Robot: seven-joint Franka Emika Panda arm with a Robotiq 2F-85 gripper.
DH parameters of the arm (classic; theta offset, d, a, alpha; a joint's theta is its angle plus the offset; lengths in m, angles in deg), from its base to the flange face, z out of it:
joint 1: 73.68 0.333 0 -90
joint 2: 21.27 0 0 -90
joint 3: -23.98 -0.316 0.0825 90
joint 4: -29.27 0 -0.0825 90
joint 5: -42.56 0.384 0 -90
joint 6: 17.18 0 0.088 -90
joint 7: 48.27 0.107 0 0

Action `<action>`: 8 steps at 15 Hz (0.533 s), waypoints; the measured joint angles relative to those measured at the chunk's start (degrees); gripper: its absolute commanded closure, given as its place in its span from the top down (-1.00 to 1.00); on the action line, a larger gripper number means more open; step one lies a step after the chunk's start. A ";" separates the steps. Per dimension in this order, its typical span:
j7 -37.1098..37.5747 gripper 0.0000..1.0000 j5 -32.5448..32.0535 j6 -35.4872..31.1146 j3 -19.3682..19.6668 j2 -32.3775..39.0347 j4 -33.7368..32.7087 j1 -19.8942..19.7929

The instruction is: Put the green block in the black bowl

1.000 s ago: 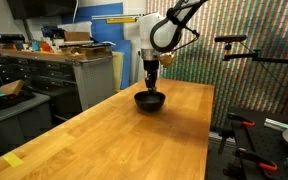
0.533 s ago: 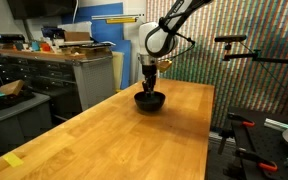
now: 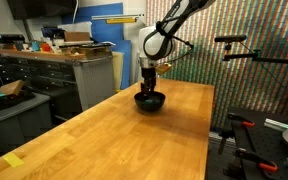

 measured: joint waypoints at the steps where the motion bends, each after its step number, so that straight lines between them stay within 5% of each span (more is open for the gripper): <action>1: 0.00 1.00 0.02 0.00 -0.09 -0.01 -0.04 0.00; 8: 0.00 1.00 -0.74 0.15 0.20 -2.88 -0.06 0.08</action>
